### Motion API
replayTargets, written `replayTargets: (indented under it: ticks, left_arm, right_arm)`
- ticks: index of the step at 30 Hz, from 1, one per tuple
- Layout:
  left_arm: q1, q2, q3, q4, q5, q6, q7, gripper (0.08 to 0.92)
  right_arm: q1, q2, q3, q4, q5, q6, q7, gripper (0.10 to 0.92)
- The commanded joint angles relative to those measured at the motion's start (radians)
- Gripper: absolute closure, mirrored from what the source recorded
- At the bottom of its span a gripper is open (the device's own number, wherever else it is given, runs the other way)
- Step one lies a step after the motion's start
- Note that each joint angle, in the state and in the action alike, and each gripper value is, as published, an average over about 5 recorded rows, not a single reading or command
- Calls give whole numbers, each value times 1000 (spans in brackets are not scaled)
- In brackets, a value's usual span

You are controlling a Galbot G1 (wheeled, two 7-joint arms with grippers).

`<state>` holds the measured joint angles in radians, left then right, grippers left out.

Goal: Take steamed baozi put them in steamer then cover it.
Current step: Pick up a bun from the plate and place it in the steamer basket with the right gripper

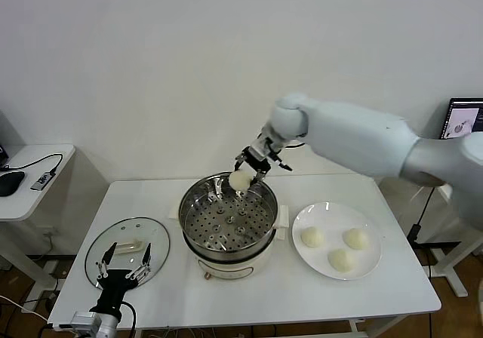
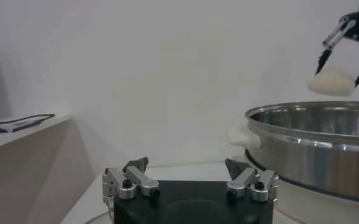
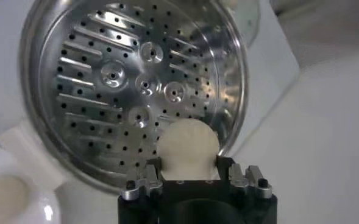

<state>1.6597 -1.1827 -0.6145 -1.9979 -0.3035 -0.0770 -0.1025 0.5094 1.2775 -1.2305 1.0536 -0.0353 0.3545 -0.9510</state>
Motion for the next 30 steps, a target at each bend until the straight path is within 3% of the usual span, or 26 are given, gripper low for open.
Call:
replayTargets:
  ticks: [1,22,30]
  left_arm:
    - [-1,1,-3,1,-1,-1,1,177]
    - [3,-1,-10,12,2,-14,6,177]
    - [5,-4,-8,11,4,-14,8,177]
  right_arm:
    - [-59,106,-8,-112,-209,182,24,457]
    - [-136,175,67,-222,-342,264,82,443]
    - [-87,139,17,-158,-193,228,71,260]
